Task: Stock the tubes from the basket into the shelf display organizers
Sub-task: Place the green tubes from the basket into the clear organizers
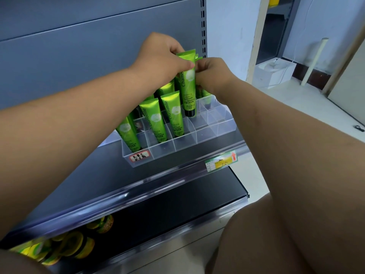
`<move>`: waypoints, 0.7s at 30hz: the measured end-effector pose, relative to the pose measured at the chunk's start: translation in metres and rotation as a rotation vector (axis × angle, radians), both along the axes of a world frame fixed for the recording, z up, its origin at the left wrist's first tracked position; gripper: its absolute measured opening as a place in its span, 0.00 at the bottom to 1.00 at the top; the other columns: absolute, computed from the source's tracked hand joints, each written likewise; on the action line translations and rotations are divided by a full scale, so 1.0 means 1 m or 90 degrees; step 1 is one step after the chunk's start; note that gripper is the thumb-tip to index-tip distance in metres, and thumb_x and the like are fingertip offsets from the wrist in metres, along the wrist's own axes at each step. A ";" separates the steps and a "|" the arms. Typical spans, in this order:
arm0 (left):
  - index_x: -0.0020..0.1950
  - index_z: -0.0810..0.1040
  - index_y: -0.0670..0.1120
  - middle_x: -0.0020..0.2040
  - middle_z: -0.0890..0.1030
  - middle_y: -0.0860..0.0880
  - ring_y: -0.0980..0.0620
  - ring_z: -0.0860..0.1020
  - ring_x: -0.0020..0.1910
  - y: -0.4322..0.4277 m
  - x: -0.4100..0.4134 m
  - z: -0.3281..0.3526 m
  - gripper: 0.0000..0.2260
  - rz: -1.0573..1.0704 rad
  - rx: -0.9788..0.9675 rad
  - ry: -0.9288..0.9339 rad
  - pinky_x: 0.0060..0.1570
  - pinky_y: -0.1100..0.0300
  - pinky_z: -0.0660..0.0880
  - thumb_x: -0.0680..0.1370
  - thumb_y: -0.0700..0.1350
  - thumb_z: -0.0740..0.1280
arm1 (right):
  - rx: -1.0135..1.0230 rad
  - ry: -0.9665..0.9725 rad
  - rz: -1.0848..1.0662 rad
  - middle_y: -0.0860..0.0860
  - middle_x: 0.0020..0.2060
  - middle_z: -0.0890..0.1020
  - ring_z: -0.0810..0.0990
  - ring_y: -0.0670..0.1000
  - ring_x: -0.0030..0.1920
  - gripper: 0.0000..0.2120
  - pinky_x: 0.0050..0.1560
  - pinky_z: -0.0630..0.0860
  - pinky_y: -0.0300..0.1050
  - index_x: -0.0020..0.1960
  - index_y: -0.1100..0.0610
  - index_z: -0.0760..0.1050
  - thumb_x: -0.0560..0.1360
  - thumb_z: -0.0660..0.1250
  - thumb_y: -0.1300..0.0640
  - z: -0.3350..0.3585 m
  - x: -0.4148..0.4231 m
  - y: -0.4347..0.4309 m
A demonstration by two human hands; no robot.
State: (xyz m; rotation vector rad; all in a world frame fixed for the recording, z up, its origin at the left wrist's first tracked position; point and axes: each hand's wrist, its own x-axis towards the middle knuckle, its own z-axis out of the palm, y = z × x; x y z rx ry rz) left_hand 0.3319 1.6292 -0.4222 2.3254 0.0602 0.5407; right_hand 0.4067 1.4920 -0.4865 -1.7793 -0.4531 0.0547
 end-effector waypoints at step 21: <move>0.44 0.87 0.48 0.30 0.78 0.56 0.61 0.72 0.28 -0.018 0.001 -0.001 0.06 -0.054 0.054 -0.033 0.33 0.63 0.70 0.70 0.47 0.79 | 0.106 -0.115 -0.046 0.62 0.42 0.85 0.80 0.49 0.38 0.07 0.40 0.77 0.38 0.49 0.60 0.84 0.74 0.69 0.66 0.024 -0.042 -0.050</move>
